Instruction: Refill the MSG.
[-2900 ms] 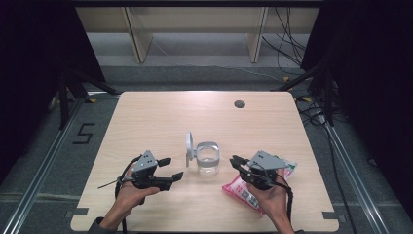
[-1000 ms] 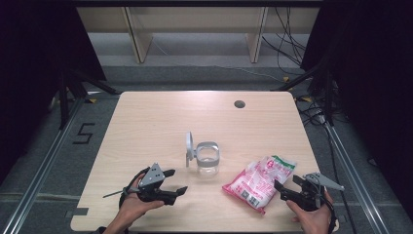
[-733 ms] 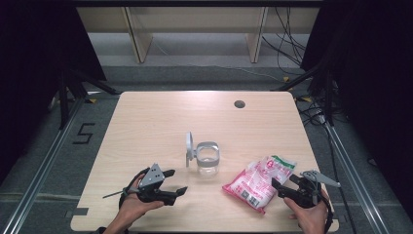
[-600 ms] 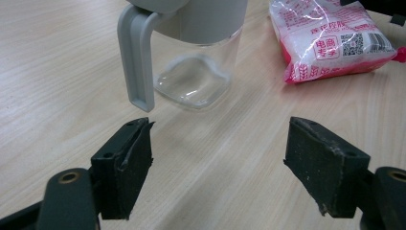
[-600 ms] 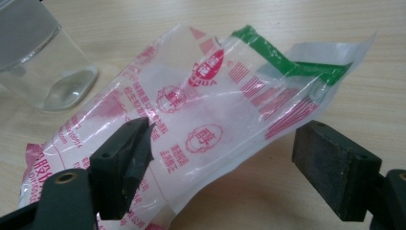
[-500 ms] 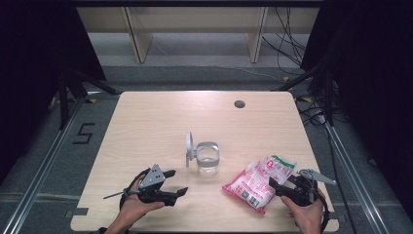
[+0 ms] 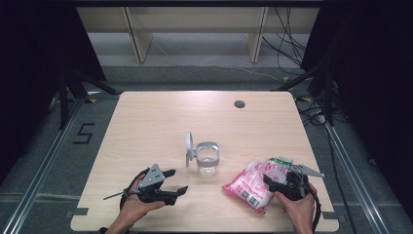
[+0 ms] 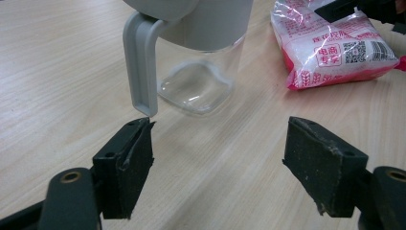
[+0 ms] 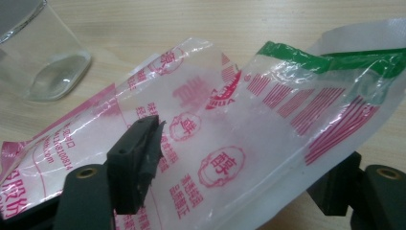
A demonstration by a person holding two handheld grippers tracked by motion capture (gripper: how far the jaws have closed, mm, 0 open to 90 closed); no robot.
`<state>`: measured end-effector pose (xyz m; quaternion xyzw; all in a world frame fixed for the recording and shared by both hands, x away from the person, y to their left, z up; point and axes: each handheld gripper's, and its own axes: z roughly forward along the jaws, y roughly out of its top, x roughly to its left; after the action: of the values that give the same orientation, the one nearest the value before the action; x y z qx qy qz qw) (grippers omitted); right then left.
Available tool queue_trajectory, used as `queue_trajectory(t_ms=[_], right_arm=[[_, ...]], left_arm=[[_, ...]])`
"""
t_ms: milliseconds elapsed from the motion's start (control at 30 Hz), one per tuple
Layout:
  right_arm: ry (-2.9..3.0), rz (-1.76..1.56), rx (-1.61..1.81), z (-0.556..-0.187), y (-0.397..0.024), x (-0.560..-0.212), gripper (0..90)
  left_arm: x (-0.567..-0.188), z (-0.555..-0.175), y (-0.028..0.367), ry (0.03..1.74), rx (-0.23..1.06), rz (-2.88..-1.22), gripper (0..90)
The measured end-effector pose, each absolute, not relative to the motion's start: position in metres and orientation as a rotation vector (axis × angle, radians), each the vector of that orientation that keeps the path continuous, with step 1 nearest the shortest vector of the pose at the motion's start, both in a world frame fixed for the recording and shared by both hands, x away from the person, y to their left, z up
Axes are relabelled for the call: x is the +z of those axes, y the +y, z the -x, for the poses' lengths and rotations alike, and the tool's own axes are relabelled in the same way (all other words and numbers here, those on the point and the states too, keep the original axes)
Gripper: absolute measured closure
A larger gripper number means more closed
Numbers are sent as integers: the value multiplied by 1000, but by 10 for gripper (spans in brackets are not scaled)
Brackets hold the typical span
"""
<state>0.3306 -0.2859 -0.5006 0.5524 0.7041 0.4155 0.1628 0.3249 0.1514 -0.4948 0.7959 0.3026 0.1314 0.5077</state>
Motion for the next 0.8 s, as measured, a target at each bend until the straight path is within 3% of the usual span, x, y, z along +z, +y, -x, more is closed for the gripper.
queue_trajectory(t_ms=[633,800], right_arm=[[2044,-1635,1198,-340,-284,-505,735],[2079,-1577,1198,-343,-288,-507,790]], left_arm=[[-495,-325,152,728,317,-1910,243],[-495,-326,152,704,326,-1918,243]])
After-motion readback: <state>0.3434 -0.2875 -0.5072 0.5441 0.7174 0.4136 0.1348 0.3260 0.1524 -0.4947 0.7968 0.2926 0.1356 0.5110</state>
